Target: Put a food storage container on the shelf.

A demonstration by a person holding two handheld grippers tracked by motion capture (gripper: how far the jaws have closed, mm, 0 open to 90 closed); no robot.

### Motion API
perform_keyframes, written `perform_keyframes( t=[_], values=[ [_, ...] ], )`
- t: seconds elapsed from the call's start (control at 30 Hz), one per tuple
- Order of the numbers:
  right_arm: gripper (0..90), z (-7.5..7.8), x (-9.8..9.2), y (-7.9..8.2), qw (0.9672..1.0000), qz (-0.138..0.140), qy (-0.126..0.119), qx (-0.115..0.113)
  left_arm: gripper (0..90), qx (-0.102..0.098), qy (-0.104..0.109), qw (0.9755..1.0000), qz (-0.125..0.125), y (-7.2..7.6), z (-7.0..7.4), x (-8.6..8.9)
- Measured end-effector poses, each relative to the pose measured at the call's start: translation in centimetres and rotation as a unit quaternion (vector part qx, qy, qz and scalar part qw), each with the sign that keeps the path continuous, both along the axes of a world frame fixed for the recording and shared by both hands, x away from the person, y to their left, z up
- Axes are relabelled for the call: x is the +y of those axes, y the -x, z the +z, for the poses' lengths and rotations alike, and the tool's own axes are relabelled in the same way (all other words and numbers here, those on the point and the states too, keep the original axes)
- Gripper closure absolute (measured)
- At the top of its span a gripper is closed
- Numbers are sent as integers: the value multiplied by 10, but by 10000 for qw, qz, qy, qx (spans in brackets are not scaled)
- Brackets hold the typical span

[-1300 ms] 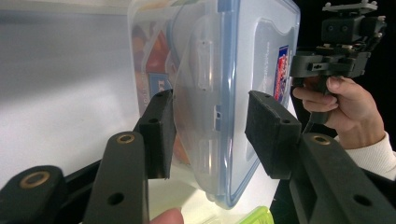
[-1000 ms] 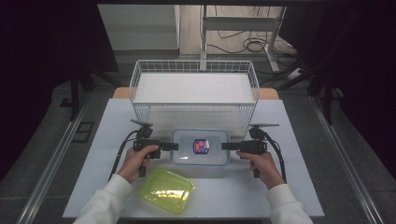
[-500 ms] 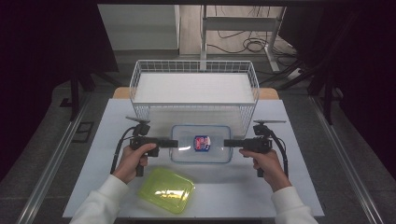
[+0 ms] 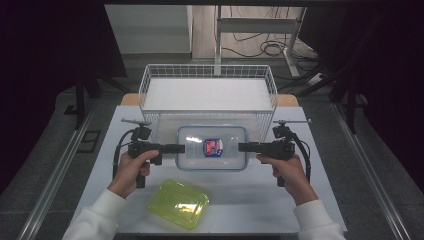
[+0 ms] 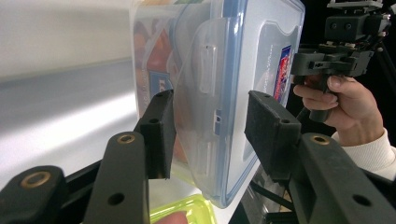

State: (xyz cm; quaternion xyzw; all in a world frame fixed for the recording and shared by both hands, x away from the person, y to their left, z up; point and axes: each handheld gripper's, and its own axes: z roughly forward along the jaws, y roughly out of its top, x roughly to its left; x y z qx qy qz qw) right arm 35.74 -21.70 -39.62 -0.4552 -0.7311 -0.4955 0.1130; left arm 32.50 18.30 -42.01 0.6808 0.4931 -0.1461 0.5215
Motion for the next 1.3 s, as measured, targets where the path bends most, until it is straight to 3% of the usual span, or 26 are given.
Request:
perform_keyframes(
  t=[0.5, 0.77, 1.07, 1.3],
  values=[
    [499, 48, 5, 7, 9988, 54, -9, -478, 534, -438, 13, 9990, 27, 8, 49, 6],
    [501, 67, 10, 5, 9977, 120, -16, -669, 534, -561, 22, 9984, 95, 9, 66, 11],
    [501, 85, 18, -8, 9969, 155, -113, -766, 534, -748, -59, 9970, 176, -3, 92, 18],
    [504, 99, 20, -22, 9963, 165, -113, -838, 535, -800, -22, 9966, 172, -15, 102, 19]
  ],
)
